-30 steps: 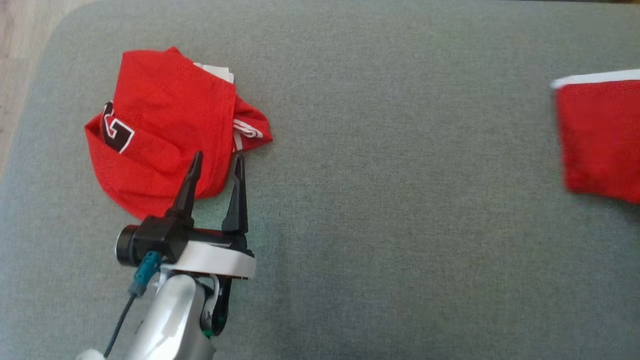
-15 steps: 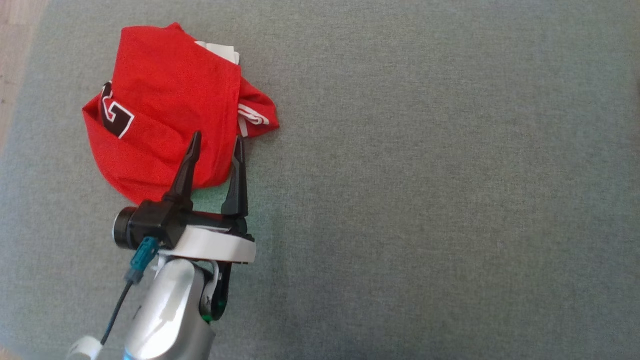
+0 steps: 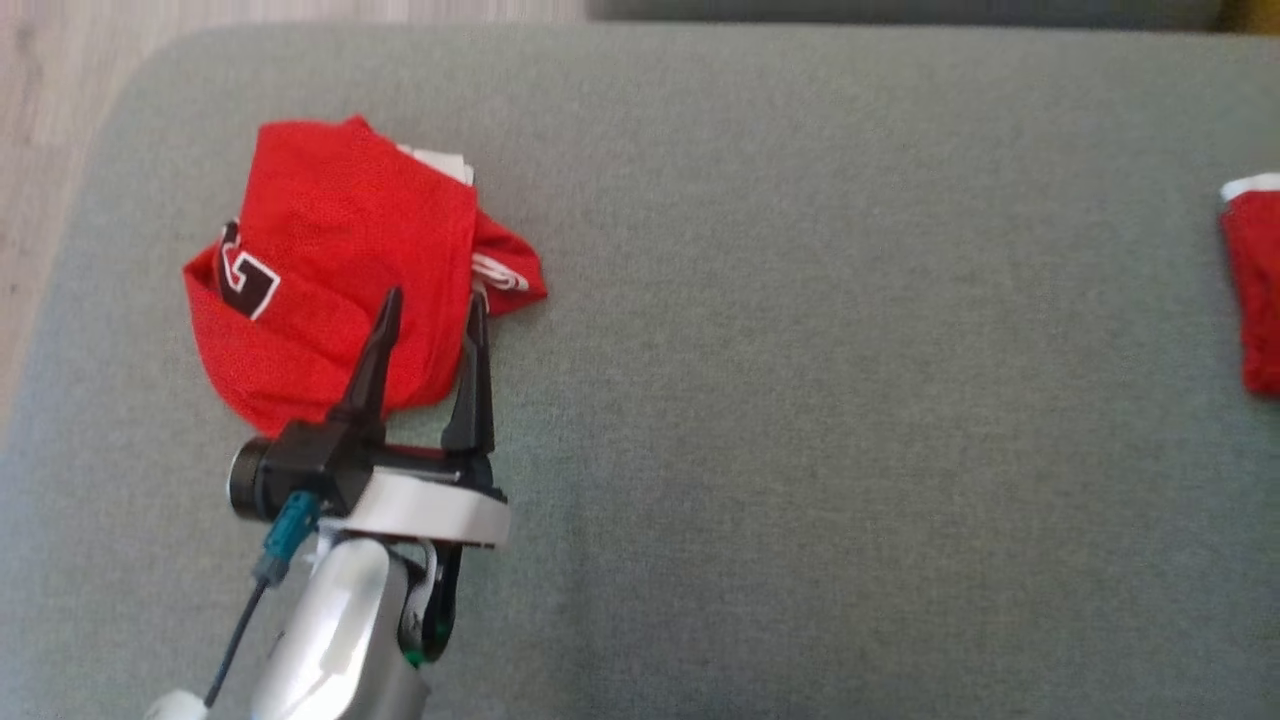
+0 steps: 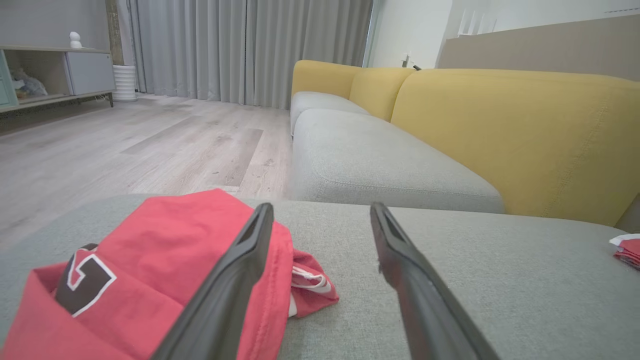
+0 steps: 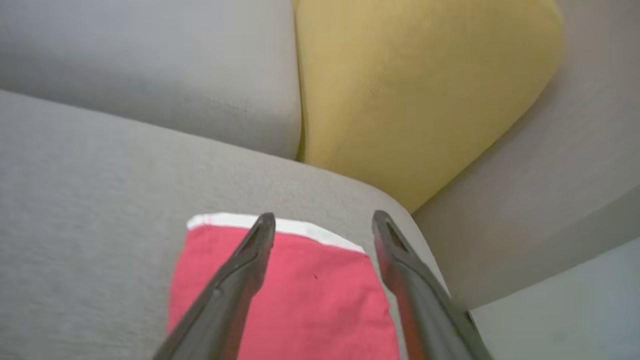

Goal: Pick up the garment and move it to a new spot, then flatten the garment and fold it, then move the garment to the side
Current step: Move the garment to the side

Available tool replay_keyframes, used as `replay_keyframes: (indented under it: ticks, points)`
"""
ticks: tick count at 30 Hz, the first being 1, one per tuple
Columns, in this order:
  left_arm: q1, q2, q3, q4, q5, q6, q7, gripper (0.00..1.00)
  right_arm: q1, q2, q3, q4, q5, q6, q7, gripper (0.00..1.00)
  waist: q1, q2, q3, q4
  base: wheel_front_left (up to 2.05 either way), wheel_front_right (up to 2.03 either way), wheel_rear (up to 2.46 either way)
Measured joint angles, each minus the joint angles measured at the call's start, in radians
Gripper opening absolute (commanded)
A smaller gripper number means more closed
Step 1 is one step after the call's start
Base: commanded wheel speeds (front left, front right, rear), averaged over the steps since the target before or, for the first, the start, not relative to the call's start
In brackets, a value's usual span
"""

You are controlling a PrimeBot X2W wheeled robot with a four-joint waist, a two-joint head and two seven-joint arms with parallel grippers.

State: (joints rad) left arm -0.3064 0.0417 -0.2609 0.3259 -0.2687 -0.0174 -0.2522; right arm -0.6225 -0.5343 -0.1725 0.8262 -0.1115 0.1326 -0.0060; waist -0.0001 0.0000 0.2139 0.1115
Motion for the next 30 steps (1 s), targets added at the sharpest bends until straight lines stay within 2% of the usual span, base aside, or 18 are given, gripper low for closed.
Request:
replay_keyframes:
  ticks: [9, 14, 16, 20, 24, 30]
  points:
    - [0.079, 0.001, 0.024, 0.002, 0.014, 0.001, 0.000, 1.00, 0.066, 0.221, 0.035, -0.266, 0.132, 0.000, -0.115, 1.00, -0.0002, 0.0000, -0.125, -0.034, 0.00, 0.00, 0.00]
    - [0.114, 0.001, 0.038, -0.007, 0.014, 0.008, 0.000, 1.00, 0.145, 0.403, 0.012, -0.435, 0.201, 0.000, -0.130, 1.00, -0.0002, 0.0000, -0.174, -0.055, 0.00, 0.00, 0.00]
    - [0.128, 0.001, 0.040, -0.007, 0.014, 0.008, 0.000, 1.00, 0.196, 0.452, 0.016, -0.473, 0.221, 0.000, -0.132, 1.00, -0.0002, 0.0000, -0.186, -0.060, 0.00, 0.00, 0.00]
    - [0.154, 0.002, 0.065, -0.011, 0.013, 0.010, 0.000, 1.00, 0.347, 0.473, 0.064, -0.496, 0.247, 0.000, -0.155, 1.00, 0.0000, 0.0000, -0.198, -0.067, 0.00, 0.00, 0.00]
    - [0.177, 0.002, 0.067, -0.005, 0.037, 0.014, 0.000, 1.00, 0.481, 0.483, 0.128, -0.489, 0.332, 0.000, -0.201, 1.00, 0.0000, 0.0000, -0.204, -0.070, 0.00, 0.00, 0.00]
    - [0.196, 0.003, 0.079, -0.006, 0.038, 0.018, 0.000, 1.00, 0.541, 0.488, 0.170, -0.471, 0.382, 0.000, -0.225, 1.00, 0.0000, 0.0000, -0.206, -0.081, 0.00, 0.00, 0.00]
